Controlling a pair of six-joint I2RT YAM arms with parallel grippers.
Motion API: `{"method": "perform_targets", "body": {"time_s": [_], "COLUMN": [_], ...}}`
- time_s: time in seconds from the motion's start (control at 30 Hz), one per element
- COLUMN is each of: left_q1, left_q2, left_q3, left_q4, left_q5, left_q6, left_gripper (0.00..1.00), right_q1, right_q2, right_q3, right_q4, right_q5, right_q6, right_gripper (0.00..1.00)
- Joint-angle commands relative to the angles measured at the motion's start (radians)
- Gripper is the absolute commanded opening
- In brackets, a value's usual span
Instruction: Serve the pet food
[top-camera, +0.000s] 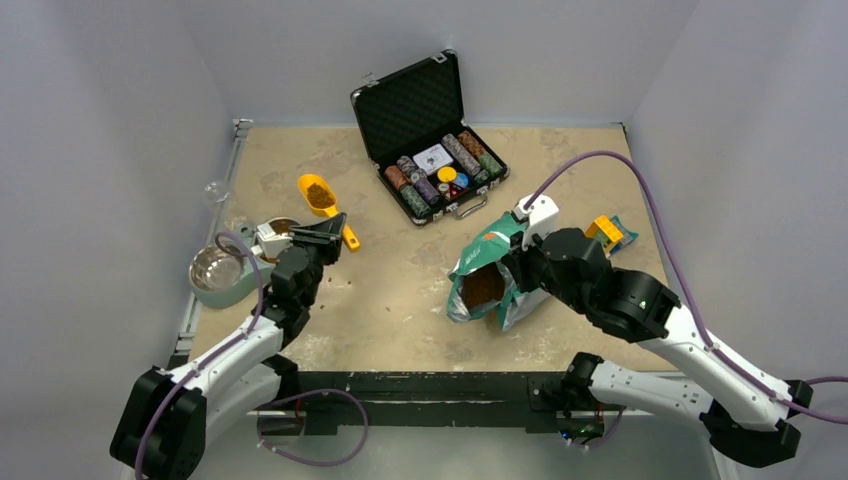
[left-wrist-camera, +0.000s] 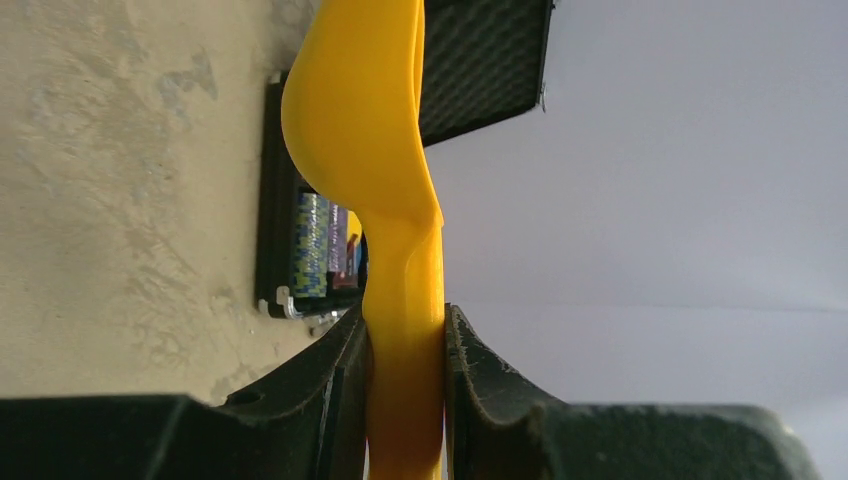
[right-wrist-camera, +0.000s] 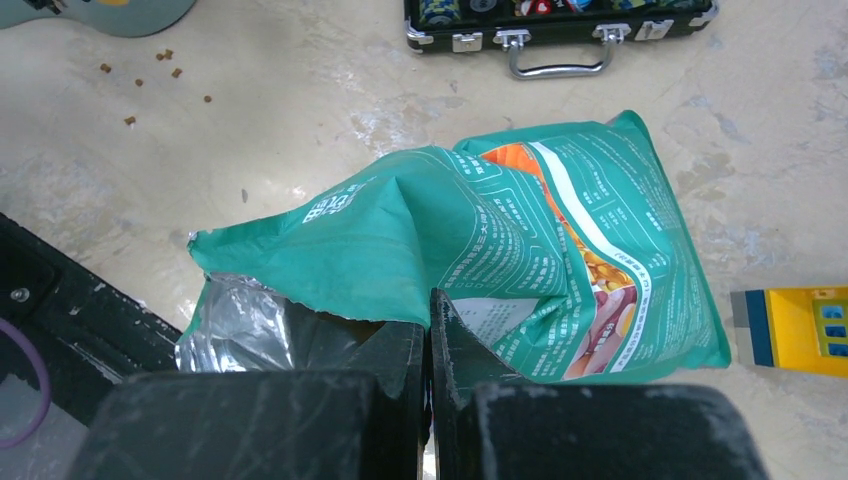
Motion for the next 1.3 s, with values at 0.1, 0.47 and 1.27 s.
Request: {"method": "perform_targets", "body": {"time_s": [0.1, 0.47, 1.27], "left_q1": [0.007, 0.007, 0.007], "left_q2": [-0.045, -0.125, -0.325], "left_q3": [-0.110, -0.253, -0.218], "left_q4": [0.208, 0.241, -0.410], "left_q5": [-0.264, -0.514, -0.791], "left_q6": [-0.118, -0.253, -0.863], "left_gripper": [0.00, 0.00, 0.00], "right_q1": [-0.013, -0.013, -0.013], "right_q2": [-0.030, -0.060, -0.014], "right_q3": [-0.052, -0.078, -0.026], "right_q4": [0.030, 0.029, -0.008], "right_q5": [-0.028, -0.051, -0.042], "right_q6": [-0.048, -0.060, -0.049], "right_gripper": [0.00, 0.00, 0.00]}}
